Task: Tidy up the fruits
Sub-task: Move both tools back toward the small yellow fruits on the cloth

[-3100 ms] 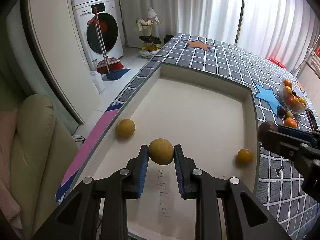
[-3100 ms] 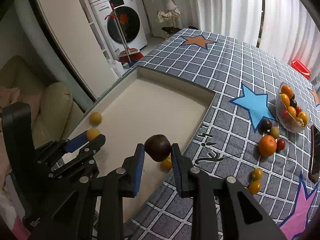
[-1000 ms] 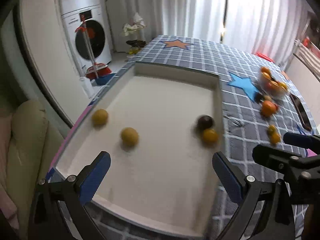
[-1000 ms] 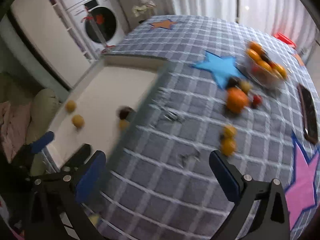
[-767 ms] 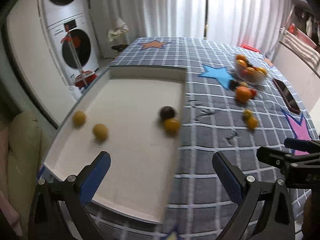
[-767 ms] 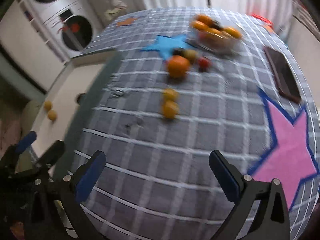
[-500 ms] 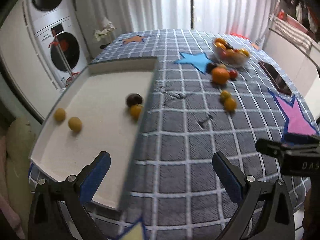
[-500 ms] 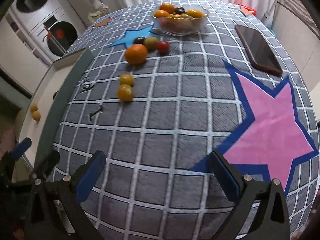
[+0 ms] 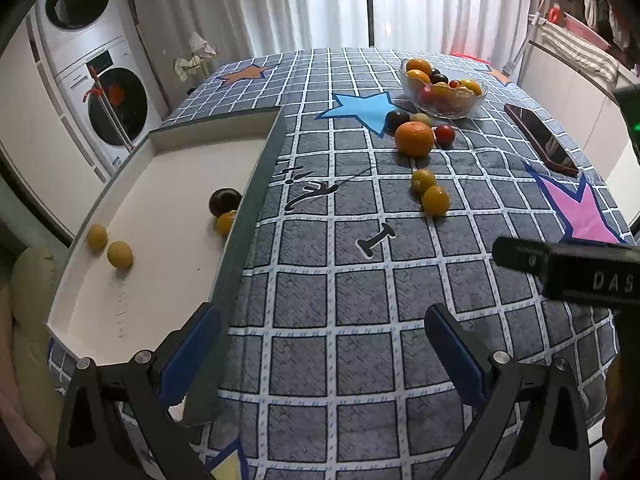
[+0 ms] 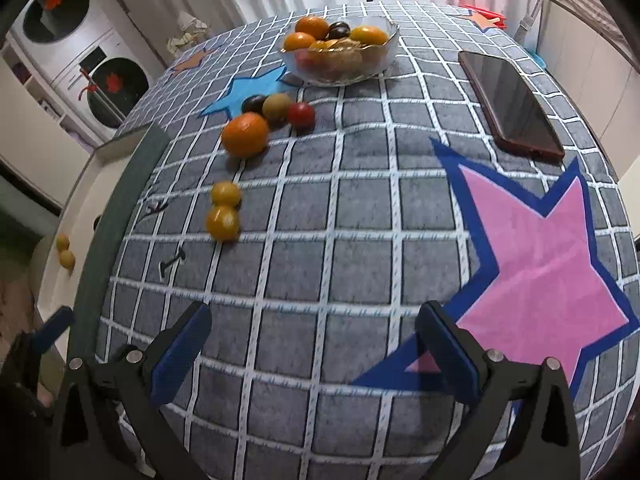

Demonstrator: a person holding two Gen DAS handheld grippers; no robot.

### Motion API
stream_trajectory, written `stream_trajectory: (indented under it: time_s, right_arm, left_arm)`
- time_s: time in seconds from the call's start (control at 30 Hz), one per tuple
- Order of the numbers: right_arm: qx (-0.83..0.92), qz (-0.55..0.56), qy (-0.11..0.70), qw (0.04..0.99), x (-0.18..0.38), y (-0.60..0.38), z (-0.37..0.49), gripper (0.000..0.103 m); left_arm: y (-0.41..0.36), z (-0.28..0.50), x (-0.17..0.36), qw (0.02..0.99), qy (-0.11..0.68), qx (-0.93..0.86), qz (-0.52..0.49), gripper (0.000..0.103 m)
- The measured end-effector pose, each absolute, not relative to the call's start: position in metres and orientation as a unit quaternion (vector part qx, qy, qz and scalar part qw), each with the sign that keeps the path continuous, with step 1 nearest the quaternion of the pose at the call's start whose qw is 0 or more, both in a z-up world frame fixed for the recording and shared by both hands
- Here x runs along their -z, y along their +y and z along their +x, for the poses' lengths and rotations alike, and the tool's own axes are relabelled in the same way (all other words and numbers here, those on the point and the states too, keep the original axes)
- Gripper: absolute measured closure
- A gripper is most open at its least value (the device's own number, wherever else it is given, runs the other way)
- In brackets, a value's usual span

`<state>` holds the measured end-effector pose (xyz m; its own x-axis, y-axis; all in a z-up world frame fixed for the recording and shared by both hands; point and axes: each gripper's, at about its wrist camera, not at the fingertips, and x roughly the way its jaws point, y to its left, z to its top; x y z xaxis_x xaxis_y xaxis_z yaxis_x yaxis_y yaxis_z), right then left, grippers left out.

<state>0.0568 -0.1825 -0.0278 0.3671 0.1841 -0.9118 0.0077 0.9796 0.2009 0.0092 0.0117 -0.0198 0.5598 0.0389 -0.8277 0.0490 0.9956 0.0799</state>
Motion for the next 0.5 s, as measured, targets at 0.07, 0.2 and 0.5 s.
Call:
stream_trajectory:
  time_s: [0.07, 0.2, 0.5]
  right_arm:
    - [-0.051, 0.087, 0.559, 0.823, 0.027, -0.184, 0.062, 0.000]
    - [-0.064, 0.079, 0.556, 0.825, 0.025, -0.176, 0.071, 0.000]
    - [-0.100, 0.042, 0.545, 0.831, 0.031, -0.137, 0.092, 0.009]
  left_arm:
    - [0.009, 0.011, 0.021, 0.881, 0.471, 0.003, 0.048, 0.001]
    - [0.005, 0.014, 0.027, 0.879, 0.475, 0.004, 0.050, 0.001]
    - [0.015, 0.005, 0.021, 0.887, 0.457, -0.005, 0.065, 0.001]
